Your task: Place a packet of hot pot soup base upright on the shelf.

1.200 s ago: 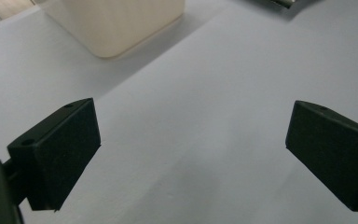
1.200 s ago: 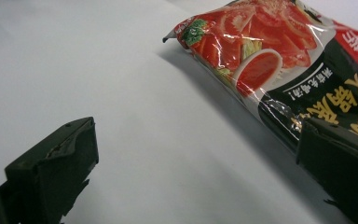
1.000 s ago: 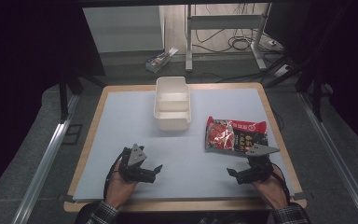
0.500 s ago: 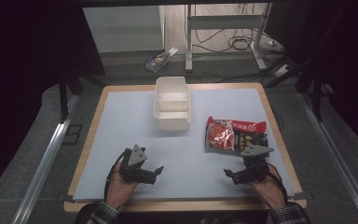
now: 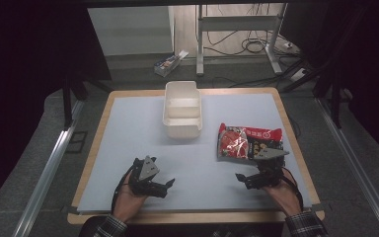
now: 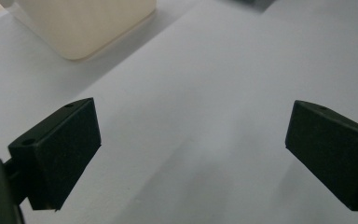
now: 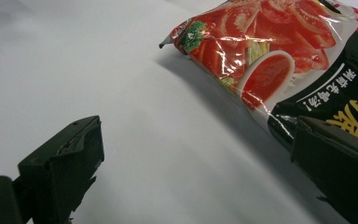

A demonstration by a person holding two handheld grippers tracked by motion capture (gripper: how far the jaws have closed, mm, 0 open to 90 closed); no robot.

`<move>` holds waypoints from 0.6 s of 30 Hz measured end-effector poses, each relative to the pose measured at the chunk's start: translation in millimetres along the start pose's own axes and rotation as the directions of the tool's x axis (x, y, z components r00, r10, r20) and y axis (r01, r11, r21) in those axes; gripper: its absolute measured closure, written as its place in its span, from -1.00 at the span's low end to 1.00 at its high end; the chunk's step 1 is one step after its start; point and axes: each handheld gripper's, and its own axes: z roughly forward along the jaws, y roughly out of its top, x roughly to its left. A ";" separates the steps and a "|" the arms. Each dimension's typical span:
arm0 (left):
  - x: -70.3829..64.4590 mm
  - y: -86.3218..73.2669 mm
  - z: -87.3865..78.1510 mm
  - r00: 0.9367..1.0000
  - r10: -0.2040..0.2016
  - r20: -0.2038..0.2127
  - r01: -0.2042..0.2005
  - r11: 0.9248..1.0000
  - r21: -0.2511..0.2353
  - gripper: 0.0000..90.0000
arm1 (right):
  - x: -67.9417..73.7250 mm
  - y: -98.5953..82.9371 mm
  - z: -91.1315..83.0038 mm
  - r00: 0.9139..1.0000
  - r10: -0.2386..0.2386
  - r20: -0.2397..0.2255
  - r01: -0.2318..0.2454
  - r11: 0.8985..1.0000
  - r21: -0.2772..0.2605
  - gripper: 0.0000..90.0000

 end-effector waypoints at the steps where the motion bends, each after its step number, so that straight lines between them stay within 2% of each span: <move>1: -0.1 -0.1 0.2 1.000 0.002 -0.001 -0.002 1.000 0.005 -0.93 | -0.4 0.8 0.9 1.000 0.002 -0.002 -0.002 1.000 0.000 -0.94; 5: -0.2 -0.3 1.2 1.000 0.005 -0.009 -0.005 1.000 0.014 -0.93 | -1.4 5.9 5.1 1.000 0.017 -0.018 -0.017 1.000 0.018 -0.95; 6: -0.3 -0.4 1.3 1.000 0.005 -0.012 -0.004 1.000 0.016 -0.93 | -2.2 8.5 8.7 0.999 0.034 -0.022 -0.033 0.999 0.042 -0.97; 8: -0.6 -0.7 2.3 1.000 0.002 -0.019 -0.002 1.000 0.023 -0.93 | -2.7 10.8 11.1 0.999 0.040 -0.019 -0.039 0.998 0.053 -0.97; 11: -0.9 -0.8 3.0 1.000 0.001 -0.019 -0.001 1.000 0.029 -0.93 | -2.7 13.9 12.3 0.999 0.043 -0.023 -0.041 0.998 0.052 -0.97; 12: -1.1 -0.7 3.1 1.000 0.003 -0.020 -0.002 1.000 0.030 -0.93 | -2.5 17.0 12.7 0.999 0.036 -0.009 -0.035 0.998 0.054 -0.96; 13: -1.4 -0.6 3.2 1.000 0.003 -0.021 -0.003 1.000 0.029 -0.93 | -2.4 22.2 14.1 1.000 0.021 0.008 -0.021 0.998 0.058 -0.92; 15: -2.0 -0.5 3.5 1.000 0.005 -0.023 -0.005 1.000 0.030 -0.93 | -2.8 24.4 14.4 1.000 0.014 0.013 -0.015 0.998 0.059 -0.89; 18: -3.0 -0.3 4.1 1.000 0.011 -0.027 -0.010 0.999 0.035 -0.93 | -9.3 36.7 15.4 1.000 0.013 0.023 -0.015 0.999 0.052 -0.63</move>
